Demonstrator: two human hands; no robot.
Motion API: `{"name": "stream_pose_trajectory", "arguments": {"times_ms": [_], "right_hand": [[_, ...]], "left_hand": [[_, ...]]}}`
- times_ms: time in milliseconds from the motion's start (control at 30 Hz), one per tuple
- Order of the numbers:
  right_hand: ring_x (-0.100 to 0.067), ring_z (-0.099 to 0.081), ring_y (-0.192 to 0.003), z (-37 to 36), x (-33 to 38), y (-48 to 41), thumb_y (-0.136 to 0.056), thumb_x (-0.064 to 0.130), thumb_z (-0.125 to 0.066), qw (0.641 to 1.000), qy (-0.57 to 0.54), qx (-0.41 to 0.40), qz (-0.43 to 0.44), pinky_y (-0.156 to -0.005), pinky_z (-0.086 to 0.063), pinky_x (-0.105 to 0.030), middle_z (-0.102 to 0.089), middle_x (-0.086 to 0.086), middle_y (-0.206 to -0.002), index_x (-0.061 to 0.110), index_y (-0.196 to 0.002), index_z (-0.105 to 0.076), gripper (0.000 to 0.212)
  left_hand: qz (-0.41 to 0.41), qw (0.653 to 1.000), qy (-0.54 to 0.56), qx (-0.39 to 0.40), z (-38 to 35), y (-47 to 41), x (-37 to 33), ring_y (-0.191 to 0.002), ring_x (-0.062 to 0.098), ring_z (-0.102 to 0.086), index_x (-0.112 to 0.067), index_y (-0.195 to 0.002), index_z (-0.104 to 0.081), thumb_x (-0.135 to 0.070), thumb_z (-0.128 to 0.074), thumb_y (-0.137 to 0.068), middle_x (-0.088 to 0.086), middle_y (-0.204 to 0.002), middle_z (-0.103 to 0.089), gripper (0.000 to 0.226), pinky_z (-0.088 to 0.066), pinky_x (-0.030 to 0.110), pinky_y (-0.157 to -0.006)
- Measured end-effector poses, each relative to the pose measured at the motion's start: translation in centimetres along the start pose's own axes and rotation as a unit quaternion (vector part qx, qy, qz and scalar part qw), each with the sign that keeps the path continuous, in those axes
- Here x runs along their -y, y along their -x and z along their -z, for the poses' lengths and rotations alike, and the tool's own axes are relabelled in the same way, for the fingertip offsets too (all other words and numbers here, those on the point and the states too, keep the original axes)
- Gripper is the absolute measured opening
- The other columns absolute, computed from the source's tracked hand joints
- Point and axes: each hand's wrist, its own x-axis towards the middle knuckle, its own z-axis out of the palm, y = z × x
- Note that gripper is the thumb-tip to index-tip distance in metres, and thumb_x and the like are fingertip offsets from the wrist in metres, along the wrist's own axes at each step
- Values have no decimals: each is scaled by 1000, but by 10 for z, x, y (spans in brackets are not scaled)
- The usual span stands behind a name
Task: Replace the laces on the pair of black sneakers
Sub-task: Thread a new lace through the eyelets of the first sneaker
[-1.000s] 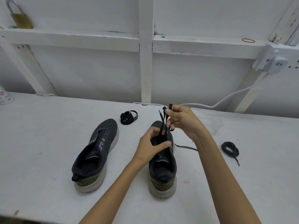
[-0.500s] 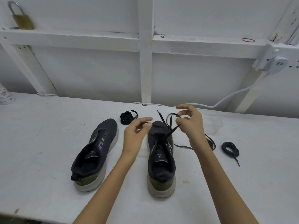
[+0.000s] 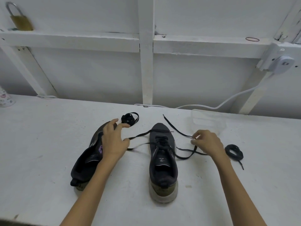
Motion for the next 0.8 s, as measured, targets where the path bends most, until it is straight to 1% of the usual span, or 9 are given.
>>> {"name": "stream_pose_trajectory", "arguments": {"times_ms": [100, 200, 267, 333, 433, 500, 567, 700, 800], "right_hand": [[-22, -64, -91, 1, 21, -12, -84, 23, -65, 997, 26, -56, 46, -69, -41, -29, -70, 3, -97, 24, -101, -70, 18], [-22, -64, -93, -8, 49, -36, -83, 12, -61, 993, 14, -37, 113, -72, -44, -29, -71, 1, -101, 21, -102, -71, 23], [-24, -63, -102, -19, 66, -56, -84, 6, -57, 985, 17, -30, 168, -80, -48, -33, -69, -3, -110, 18, -108, -70, 31], [-25, -56, -116, -34, 75, -75, -88, 3, -52, 979, 40, -18, 199, -91, -47, -38, -63, -5, -124, 18, -121, -66, 39], [-28, -55, -116, -55, 73, -97, -93, 11, -55, 975, 112, 9, 194, -90, -48, -40, -59, -8, -127, 14, -123, -65, 32], [-31, -59, -100, -66, 67, -104, -86, 10, -62, 975, 132, -9, 180, -78, -50, -39, -64, -12, -109, 6, -105, -71, 22], [-33, -60, -92, -74, 62, -107, -82, 4, -59, 976, 130, -45, 169, -69, -47, -36, -66, -14, -95, 1, -92, -70, 15], [-36, -59, -92, -76, 59, -106, -84, -4, -45, 982, 85, -71, 151, -67, -41, -34, -66, -15, -96, 3, -97, -64, 24], [-31, -62, -89, -62, 66, -98, -83, -4, -49, 986, -43, -81, 140, -74, -47, -36, -67, -15, -92, 2, -111, -61, 31]], "left_hand": [[-47, 998, 29, 35, -15, -11, -17, -135, 26, -35, -18, -123, -62, -11, -63, -87, 3, -143, -45, 37, -33, 41, -104], [-139, 977, 72, 147, -34, -31, -42, -137, 23, -38, -17, -137, -52, -22, -52, -98, 4, -144, -47, 38, -29, 35, -112], [-199, 951, 22, 237, -48, -41, -59, -138, 21, -36, -21, -145, -42, -26, -46, -101, 3, -149, -43, 44, -30, 38, -113], [-225, 925, -58, 299, -59, -47, -71, -134, 20, -38, -26, -147, -40, -30, -44, -101, 0, -147, -45, 46, -39, 41, -104], [-228, 928, -98, 277, -67, -50, -79, -121, 19, -44, -27, -126, -61, -33, -51, -96, -2, -129, -55, 32, -44, 37, -87], [-224, 941, -87, 240, -68, -50, -79, -112, 19, -50, -24, -108, -69, -30, -54, -94, -2, -116, -59, 21, -45, 36, -82], [-219, 946, -84, 223, -69, -49, -78, -106, 19, -52, -20, -99, -70, -25, -55, -93, -1, -108, -60, 17, -46, 38, -83], [-220, 946, -72, 225, -69, -52, -72, -103, 21, -55, -15, -98, -72, -13, -56, -93, 1, -102, -64, 16, -46, 39, -85], [-236, 943, -46, 231, -66, -54, -64, -101, 21, -57, -13, -104, -73, -1, -56, -91, 4, -102, -67, 25, -45, 36, -87]]}}
